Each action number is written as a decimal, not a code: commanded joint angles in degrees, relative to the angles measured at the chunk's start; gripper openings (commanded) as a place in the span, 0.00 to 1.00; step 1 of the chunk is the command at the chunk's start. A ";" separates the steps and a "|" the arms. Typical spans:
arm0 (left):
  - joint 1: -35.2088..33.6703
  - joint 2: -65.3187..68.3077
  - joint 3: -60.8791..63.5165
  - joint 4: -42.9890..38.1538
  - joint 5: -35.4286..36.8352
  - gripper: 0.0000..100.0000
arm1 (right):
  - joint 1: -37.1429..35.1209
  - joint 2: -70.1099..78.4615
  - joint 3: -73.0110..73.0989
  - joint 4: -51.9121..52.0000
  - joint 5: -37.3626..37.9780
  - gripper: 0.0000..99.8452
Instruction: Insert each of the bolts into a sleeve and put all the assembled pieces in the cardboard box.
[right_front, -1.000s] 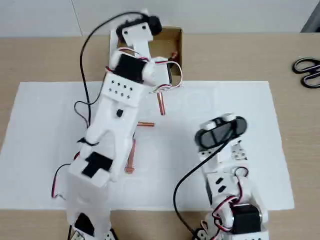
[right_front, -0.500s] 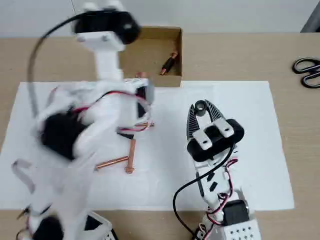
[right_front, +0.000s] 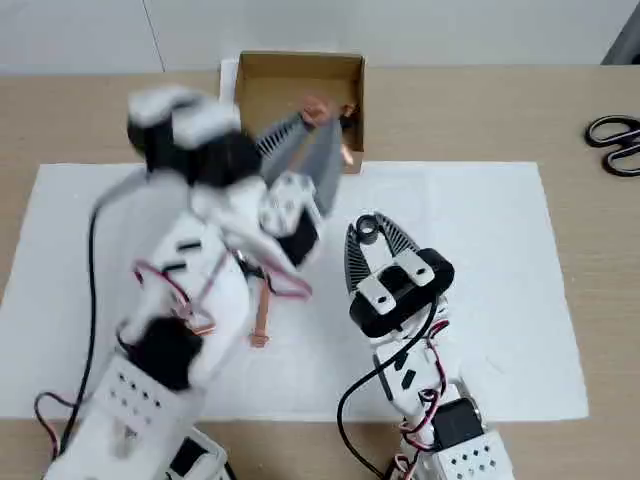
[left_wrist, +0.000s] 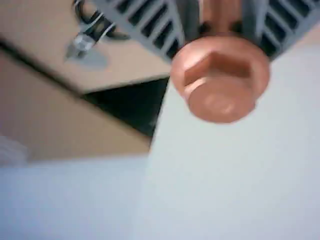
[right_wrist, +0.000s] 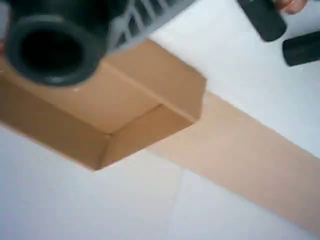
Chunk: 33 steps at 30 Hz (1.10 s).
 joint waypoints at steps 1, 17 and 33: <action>3.69 -6.77 8.75 -9.23 -4.04 0.01 | -0.92 -0.48 -0.18 -1.80 -0.09 0.01; 4.13 -12.92 20.18 -9.32 -4.22 0.01 | -0.84 -0.57 -0.09 -5.05 0.09 0.01; 4.84 -13.36 20.00 -0.18 -4.13 0.01 | -1.45 -0.57 0.18 -7.43 0.26 0.01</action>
